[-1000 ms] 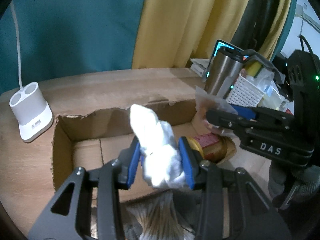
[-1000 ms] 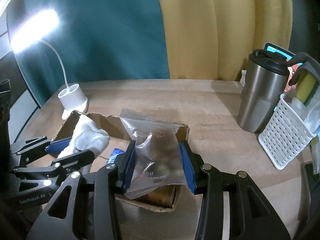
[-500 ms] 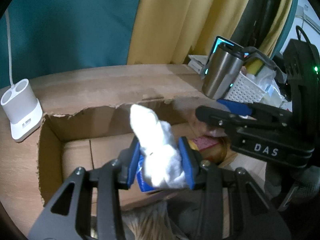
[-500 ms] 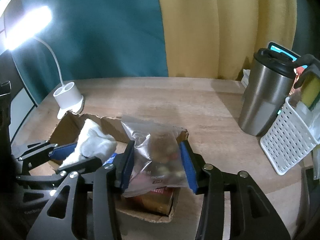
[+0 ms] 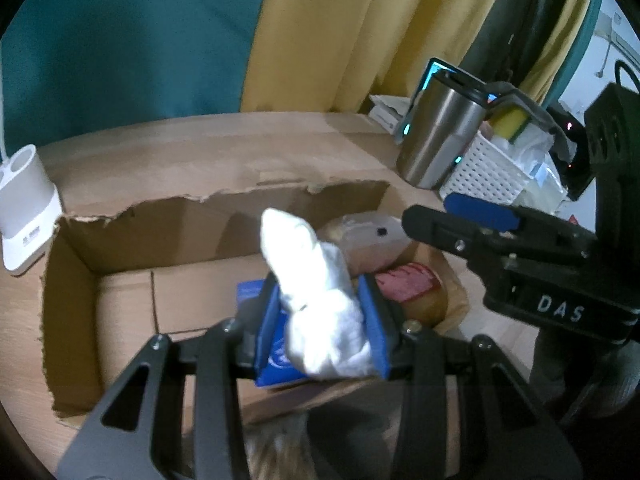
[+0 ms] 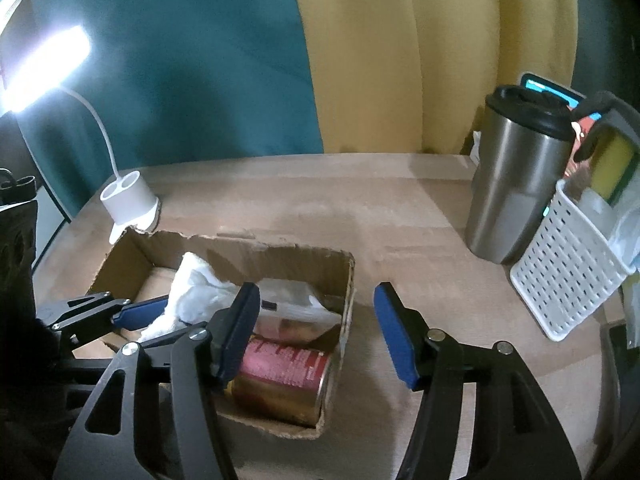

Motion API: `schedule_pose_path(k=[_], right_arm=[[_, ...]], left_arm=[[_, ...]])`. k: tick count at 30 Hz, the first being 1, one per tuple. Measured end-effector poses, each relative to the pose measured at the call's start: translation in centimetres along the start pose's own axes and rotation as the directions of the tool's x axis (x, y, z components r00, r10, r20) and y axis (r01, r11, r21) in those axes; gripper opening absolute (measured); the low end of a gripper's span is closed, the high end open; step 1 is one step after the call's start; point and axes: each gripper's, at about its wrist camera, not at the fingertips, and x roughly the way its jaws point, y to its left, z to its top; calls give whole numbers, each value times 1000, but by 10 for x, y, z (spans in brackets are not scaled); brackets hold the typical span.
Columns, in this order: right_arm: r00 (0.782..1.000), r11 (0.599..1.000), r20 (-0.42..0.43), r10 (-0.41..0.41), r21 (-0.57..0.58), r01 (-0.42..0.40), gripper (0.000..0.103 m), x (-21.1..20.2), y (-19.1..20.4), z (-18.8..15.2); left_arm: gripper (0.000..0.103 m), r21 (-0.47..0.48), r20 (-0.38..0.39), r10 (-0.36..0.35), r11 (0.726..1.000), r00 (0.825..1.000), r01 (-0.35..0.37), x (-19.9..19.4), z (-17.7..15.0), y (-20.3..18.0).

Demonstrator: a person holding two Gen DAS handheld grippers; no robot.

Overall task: Organize objects
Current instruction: 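Release the cloth into the box with the left gripper while the right gripper releases the snack bag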

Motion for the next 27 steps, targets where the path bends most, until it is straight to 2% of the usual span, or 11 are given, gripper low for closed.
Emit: schedule_pose_path(k=[6,7,8,9,27], right_arm=[[1000,1000,4,-3,15,3,63,-3,-6,-4],[1000,1000,5,-3,14,3,63,-4,-7,-5],[1000,1000,6,-3,14,3,63,-3,-5,-5],[1000,1000,7,-2,14,2,63,-4,-5,-6],[1000,1000,26,-3,8,2,63,-27,4,-19]], left_arm=[[44,-23,-40,-14,1000,999,13,6,0,1],[48,-26,-41,-14,1000,999,13,6,0,1],[57,-30,-41,-16,999,999,15,6,0,1],[59,-38,-33,-27,999,999,26,2,0,1],[59,-16,38,44,999,998,-44,-40,-10,4]])
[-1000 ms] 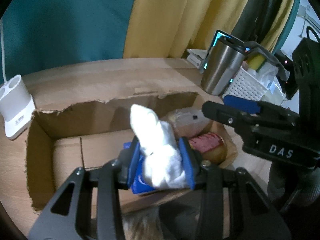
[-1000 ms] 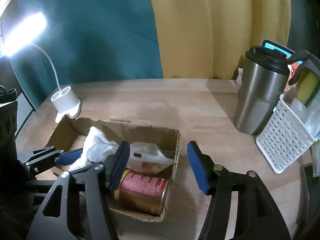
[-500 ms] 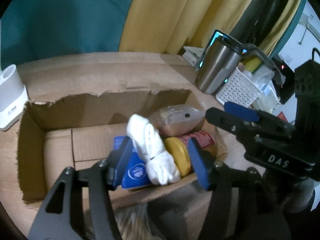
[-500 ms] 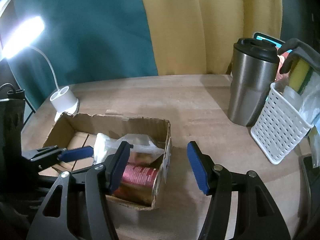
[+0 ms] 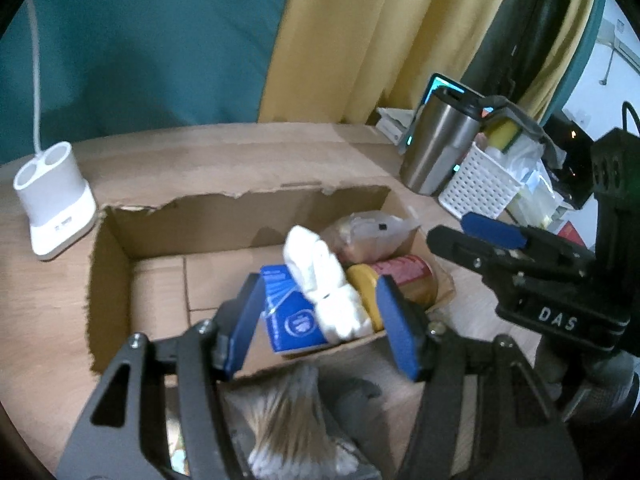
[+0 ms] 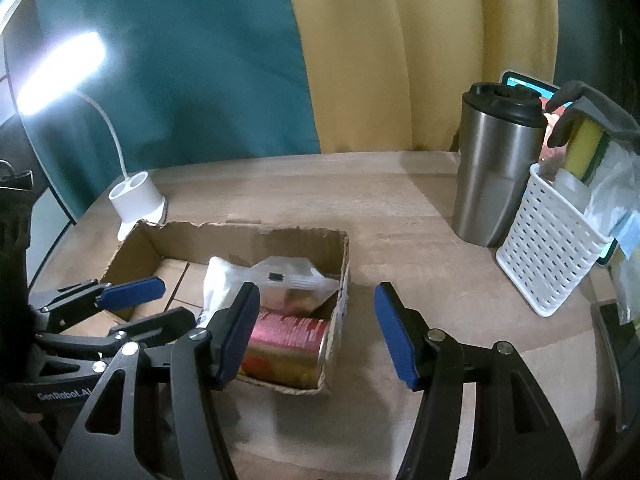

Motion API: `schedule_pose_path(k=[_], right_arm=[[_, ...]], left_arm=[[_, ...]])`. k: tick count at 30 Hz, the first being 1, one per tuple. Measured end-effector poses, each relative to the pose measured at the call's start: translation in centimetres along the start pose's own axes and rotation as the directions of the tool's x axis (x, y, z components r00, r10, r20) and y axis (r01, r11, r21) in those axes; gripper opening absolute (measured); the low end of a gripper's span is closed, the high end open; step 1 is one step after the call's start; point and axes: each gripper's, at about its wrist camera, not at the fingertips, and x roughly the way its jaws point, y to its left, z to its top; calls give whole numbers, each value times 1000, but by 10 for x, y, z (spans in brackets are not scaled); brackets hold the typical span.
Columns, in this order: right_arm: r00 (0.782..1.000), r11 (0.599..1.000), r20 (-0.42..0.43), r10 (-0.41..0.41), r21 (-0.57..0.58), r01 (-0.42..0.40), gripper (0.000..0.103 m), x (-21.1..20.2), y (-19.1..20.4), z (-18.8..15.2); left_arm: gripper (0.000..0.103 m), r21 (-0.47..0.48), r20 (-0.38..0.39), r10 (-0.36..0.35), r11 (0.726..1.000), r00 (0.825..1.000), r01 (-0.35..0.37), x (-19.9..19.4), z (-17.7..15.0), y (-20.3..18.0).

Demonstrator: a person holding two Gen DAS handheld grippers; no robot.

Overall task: Organize objects
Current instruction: 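Release the cloth into the box with the left gripper while the right gripper releases the snack bag, then move the left gripper to the cotton swab bag while the right gripper approaches the grey knit item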

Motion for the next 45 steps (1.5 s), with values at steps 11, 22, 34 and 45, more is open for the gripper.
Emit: schedule_pose_path(k=[11,22,34,45], right_arm=[[1000,1000,1,4,-22,-4,63,-15,21,-11],[1000,999,-6,7,-40,-7,63,-23,36,-23],[1000,998,-27,14,-63,-16,63,-26,55,-38],[998,997,-62,17,-72,-21,63,-24,68,-56]], left_arm=[[59,-11,39,36,999,999,-35,-31,-16,11],[59,-35,59,56,998,997,-54,-54,-33,22],[59,-80,61,74,994,995,-69,-70,-56,39],[59,-95,53,73,993,996,-68,-77,-75,46]])
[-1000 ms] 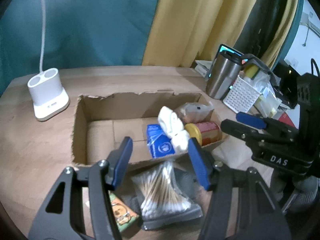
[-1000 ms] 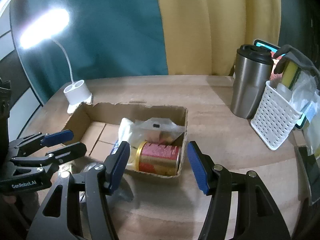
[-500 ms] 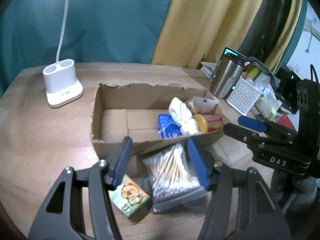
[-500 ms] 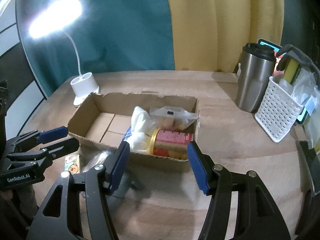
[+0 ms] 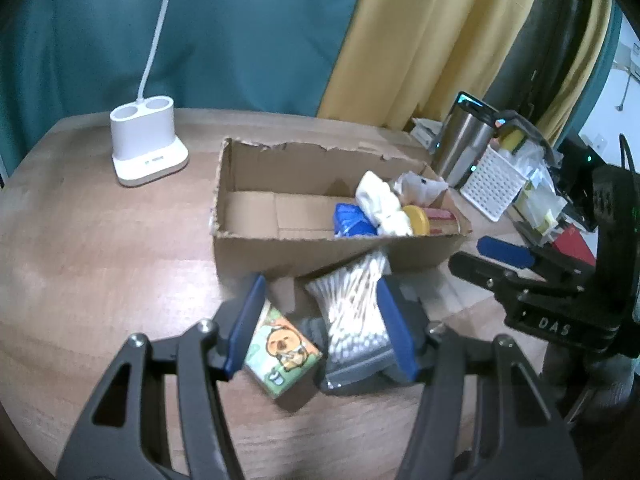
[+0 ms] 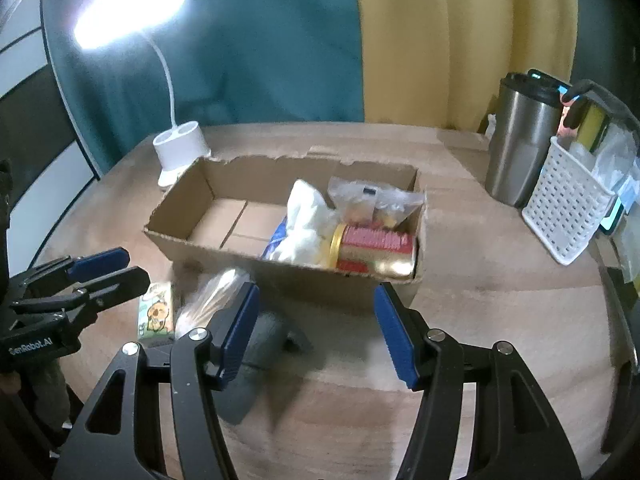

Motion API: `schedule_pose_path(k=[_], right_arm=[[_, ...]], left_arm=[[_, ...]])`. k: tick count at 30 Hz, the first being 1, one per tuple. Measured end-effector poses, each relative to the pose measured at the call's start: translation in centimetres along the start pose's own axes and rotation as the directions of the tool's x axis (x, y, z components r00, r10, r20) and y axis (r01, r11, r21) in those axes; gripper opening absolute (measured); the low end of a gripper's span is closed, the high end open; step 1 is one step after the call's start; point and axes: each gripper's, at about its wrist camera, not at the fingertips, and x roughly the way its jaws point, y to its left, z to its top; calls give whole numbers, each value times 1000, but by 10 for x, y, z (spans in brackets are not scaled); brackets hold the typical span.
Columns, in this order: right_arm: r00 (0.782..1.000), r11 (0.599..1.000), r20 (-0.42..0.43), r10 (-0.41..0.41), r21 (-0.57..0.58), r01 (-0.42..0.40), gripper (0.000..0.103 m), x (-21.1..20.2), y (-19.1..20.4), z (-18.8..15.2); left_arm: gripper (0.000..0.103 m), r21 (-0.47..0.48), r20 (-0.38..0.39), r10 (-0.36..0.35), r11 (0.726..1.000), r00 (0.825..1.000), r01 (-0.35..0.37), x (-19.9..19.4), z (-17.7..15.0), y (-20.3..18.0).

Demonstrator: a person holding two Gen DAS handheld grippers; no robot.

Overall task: Organize objects
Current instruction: 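Move the left gripper to the cotton swab bag while the right gripper approaches the grey knit item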

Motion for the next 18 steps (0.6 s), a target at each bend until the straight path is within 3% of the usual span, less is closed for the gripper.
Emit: schedule_pose_path(k=[18], right_arm=[[998,1000,-61,-2,-9,1,64,19,17,-19]], left_arm=[[60,-23,-14,4,1000,1000,-4,-2,-16,15]])
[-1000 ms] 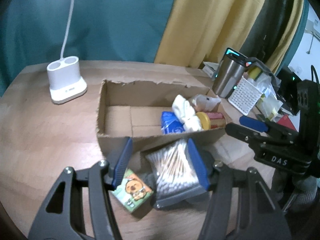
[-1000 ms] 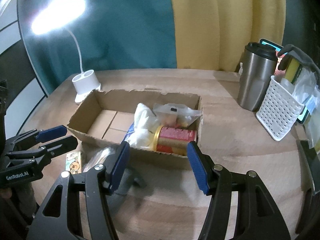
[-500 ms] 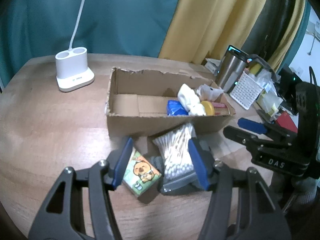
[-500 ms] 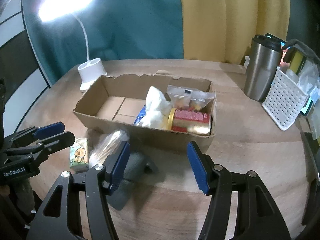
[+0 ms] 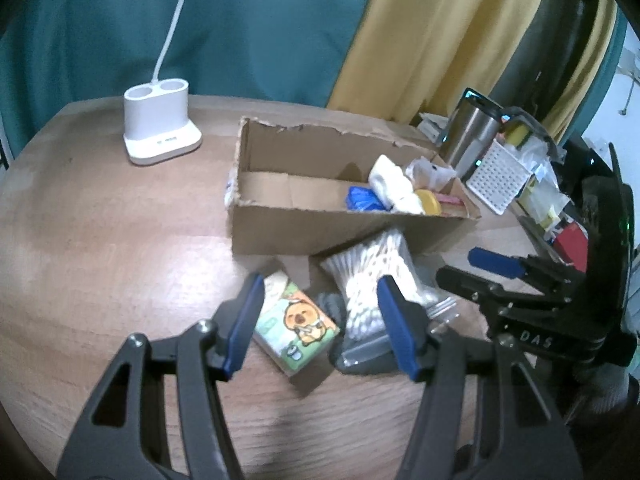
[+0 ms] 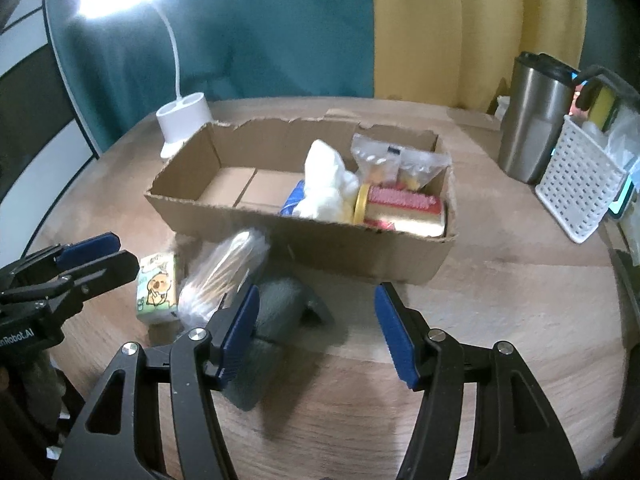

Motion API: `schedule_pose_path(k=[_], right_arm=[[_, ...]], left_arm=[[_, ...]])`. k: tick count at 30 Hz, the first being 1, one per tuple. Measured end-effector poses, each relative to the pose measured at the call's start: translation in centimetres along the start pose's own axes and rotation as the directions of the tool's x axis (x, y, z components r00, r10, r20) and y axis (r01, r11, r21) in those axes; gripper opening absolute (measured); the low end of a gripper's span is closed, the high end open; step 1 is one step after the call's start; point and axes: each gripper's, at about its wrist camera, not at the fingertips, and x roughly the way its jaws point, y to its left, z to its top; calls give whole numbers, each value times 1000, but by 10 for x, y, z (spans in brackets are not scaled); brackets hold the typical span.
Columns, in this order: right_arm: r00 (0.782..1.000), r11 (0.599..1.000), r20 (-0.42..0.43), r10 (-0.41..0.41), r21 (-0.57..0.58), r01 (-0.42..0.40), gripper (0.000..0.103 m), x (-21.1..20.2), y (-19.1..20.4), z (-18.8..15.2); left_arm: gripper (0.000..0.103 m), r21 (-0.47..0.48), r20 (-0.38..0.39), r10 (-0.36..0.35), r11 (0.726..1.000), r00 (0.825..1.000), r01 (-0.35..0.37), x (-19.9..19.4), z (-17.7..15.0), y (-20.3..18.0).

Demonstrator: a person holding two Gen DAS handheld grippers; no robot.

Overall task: Organize objects
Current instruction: 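Move the left gripper to the cotton swab bag while the right gripper approaches the grey knit item, then grasp the cotton swab bag with the left gripper while the right gripper grasps the grey knit item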

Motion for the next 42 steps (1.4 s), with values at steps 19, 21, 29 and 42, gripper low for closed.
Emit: schedule_pose_path(k=[19,21,29,42], right_arm=[[994,998,-92,56,3,-56,70,33,17,-9],[994,998,-91,64,6,-64,70,33,16,-9],[987,990,-73,140,11,-139,42,28,9,-17],[985,986,-48,165,34,-164,39,14,-14,-29]], left_arm=[[77,-14,-9,-4,1000,1000,4,7,0,8],[77,-11,-15,-4,1000,1000,3,9,1,5],[77,24,-45,-13,1000,999,14,20,0,-15],[77,55,-113,-44,997,993,51,49,4,-56]])
